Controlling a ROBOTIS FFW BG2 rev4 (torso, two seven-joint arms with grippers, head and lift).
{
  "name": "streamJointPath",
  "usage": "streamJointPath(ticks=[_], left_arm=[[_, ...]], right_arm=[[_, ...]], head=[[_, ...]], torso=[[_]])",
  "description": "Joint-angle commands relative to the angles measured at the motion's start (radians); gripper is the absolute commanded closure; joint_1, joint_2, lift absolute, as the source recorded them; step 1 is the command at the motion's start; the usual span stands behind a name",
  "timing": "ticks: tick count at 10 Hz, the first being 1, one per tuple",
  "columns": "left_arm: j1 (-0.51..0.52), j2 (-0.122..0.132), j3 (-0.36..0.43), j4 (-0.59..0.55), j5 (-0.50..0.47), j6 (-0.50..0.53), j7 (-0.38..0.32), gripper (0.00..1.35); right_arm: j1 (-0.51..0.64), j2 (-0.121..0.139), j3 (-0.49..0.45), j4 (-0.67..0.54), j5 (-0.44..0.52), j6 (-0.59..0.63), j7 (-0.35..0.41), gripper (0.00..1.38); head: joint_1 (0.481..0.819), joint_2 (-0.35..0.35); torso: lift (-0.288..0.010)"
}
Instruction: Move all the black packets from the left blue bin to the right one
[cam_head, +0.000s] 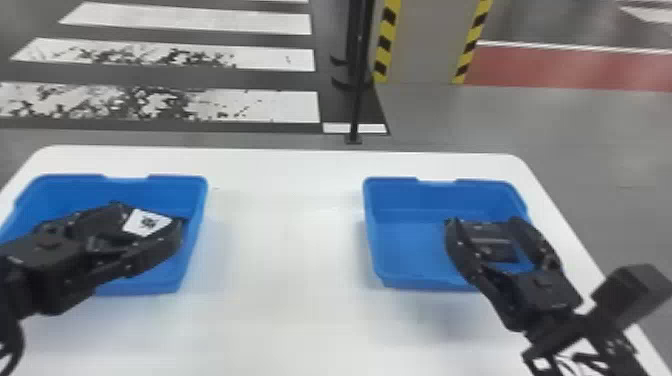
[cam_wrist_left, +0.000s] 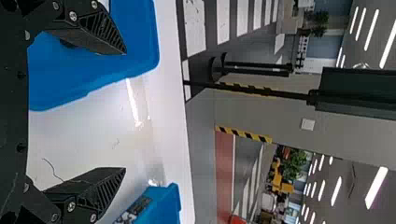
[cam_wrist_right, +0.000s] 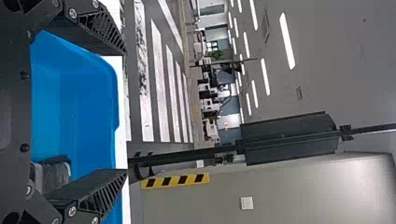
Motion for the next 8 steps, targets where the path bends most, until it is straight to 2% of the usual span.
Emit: streamJointPath(ticks=[1, 2, 4, 6, 8], left_arm=[[-0.032, -0.001, 0.045, 0.032, -0.051, 0.016, 0.003, 0.18], [-0.047, -0.001, 0.067, 0.056, -0.071, 0.031, 0.006, 0.18], [-0.079, -0.001, 0.085, 0.083, -0.131, 0.095, 0.016, 0.19], [-0.175, 0.008, 0.089, 0.213, -0.189, 0.119, 0.016, 0.19], [-0.28, 0.054, 0.029, 0.368, -0.195, 0.137, 0.016, 0.19]], right_arm=[[0.121, 0.019, 0.02, -0.106, 0.005, -0.014, -0.02, 0.13], [0.184, 0.019, 0.032, -0.146, -0.009, -0.019, -0.048, 0.13], [0.256, 0.019, 0.032, -0.178, -0.034, -0.019, -0.05, 0.13], [0.285, 0.019, 0.046, -0.185, -0.05, -0.019, -0.05, 0.13], [0.287, 0.019, 0.05, -0.182, -0.056, -0.012, -0.048, 0.13]], head=[[0.695, -0.018], [0.695, 0.03], [0.695, 0.105], [0.695, 0.152], [0.695, 0.2]], torso=[[-0.185], [-0.185], [-0.185], [-0.185], [-0.185]])
